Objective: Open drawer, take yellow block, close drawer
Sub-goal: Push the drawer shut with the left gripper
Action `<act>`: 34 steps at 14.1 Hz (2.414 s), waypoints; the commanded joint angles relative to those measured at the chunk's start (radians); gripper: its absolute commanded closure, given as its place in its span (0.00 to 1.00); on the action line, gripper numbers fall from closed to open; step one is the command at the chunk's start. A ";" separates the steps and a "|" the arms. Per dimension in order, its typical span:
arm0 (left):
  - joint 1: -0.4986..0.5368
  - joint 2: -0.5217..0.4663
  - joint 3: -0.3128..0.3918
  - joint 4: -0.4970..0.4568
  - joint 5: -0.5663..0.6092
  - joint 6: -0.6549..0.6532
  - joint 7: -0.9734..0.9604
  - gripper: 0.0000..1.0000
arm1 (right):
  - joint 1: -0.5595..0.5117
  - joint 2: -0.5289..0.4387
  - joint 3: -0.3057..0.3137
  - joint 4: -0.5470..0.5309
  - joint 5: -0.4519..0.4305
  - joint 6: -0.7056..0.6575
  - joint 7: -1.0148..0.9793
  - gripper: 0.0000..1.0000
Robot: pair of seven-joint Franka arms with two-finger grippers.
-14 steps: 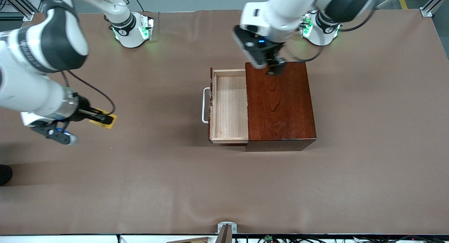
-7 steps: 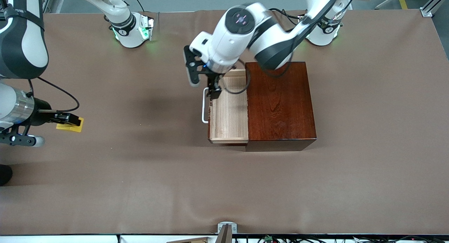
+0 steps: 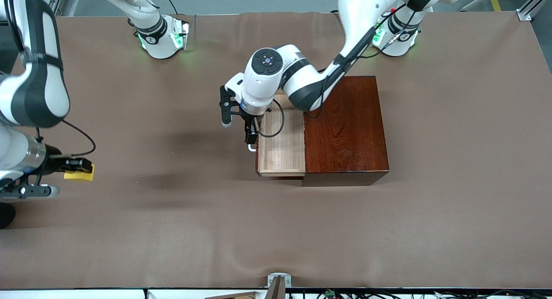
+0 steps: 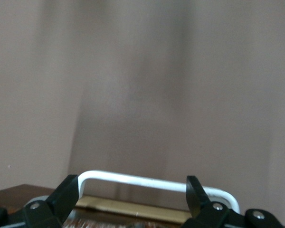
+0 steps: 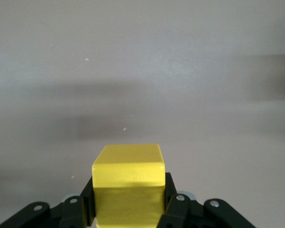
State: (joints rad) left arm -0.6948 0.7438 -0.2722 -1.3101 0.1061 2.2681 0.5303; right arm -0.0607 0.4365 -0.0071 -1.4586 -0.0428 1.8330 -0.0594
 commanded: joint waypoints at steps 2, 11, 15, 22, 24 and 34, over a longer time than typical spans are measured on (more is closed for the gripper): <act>-0.037 0.014 0.048 0.035 0.024 -0.040 0.020 0.00 | -0.036 0.099 0.016 0.011 -0.012 0.066 -0.004 1.00; -0.031 -0.043 0.059 0.037 0.030 -0.310 0.020 0.00 | -0.100 0.159 0.021 -0.169 0.004 0.330 0.069 1.00; -0.032 -0.038 0.067 0.032 0.103 -0.352 0.020 0.00 | -0.085 0.169 0.024 -0.171 0.011 0.360 0.067 1.00; -0.032 -0.043 0.108 0.031 0.124 -0.557 0.019 0.00 | -0.091 0.231 0.025 -0.177 0.059 0.430 0.067 1.00; -0.035 -0.043 0.107 0.032 0.187 -0.628 0.019 0.00 | -0.076 0.229 0.024 -0.232 0.078 0.472 0.067 1.00; -0.038 -0.063 0.103 0.040 0.245 -0.678 -0.021 0.00 | -0.051 0.228 0.022 -0.312 0.078 0.552 0.067 0.21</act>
State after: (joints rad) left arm -0.7340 0.7260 -0.1759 -1.2410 0.3205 1.6077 0.5455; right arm -0.1304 0.6687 0.0146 -1.7266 0.0218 2.3671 -0.0019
